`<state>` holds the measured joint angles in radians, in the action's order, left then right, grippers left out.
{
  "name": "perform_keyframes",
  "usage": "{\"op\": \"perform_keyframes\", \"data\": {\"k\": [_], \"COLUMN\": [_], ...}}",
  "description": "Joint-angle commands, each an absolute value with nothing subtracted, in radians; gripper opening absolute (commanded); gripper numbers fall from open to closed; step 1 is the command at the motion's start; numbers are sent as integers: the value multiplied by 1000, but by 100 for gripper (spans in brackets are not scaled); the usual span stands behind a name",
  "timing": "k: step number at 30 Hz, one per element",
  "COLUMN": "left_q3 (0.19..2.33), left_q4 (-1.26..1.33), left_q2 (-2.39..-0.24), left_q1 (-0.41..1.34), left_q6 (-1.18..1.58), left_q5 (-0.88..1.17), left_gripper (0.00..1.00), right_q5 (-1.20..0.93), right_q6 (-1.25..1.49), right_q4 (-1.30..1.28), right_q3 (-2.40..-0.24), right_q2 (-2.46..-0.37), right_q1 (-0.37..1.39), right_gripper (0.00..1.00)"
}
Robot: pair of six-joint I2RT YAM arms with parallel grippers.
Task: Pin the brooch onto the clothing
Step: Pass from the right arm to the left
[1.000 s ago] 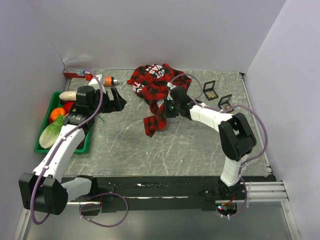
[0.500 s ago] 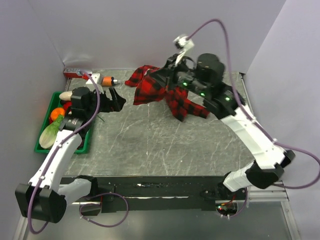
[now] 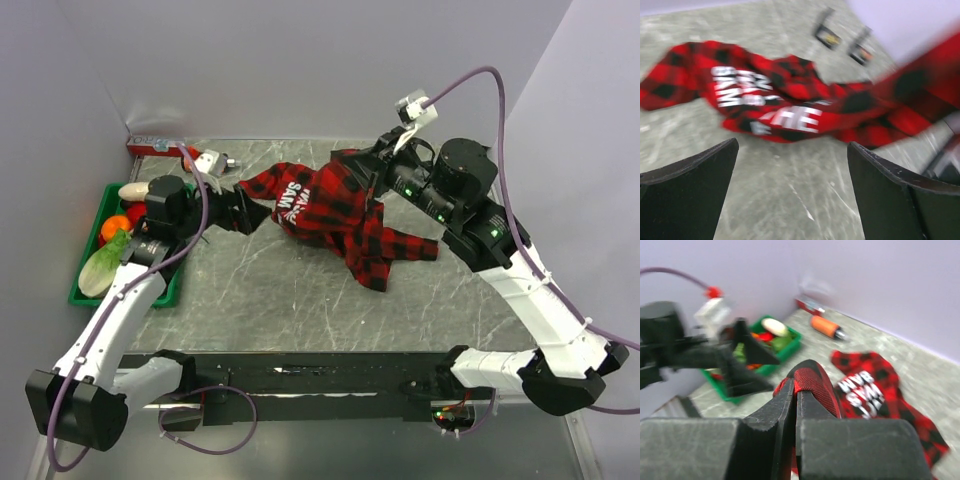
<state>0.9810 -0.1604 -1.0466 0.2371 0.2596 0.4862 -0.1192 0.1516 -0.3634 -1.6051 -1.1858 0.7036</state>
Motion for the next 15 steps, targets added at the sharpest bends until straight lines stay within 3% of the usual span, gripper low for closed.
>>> {"op": "perform_keyframes", "data": {"k": [1, 7, 15], "left_q3": [941, 842, 850], "left_q4": [-40, 207, 170], "left_q2": [-982, -882, -925], "left_q1": [287, 304, 322], "left_q6": [232, 359, 359], "left_q5": [665, 931, 916], "left_gripper": [96, 96, 96], "right_q5": [-57, -71, -189], "right_q6": [163, 192, 279], "right_q4": [-310, -314, -246], "right_q3": [-1548, -1482, -1414], "right_q2": [-1149, -1146, -1170], "right_q1": [676, 678, 690], "right_gripper": [0, 0, 0]}}
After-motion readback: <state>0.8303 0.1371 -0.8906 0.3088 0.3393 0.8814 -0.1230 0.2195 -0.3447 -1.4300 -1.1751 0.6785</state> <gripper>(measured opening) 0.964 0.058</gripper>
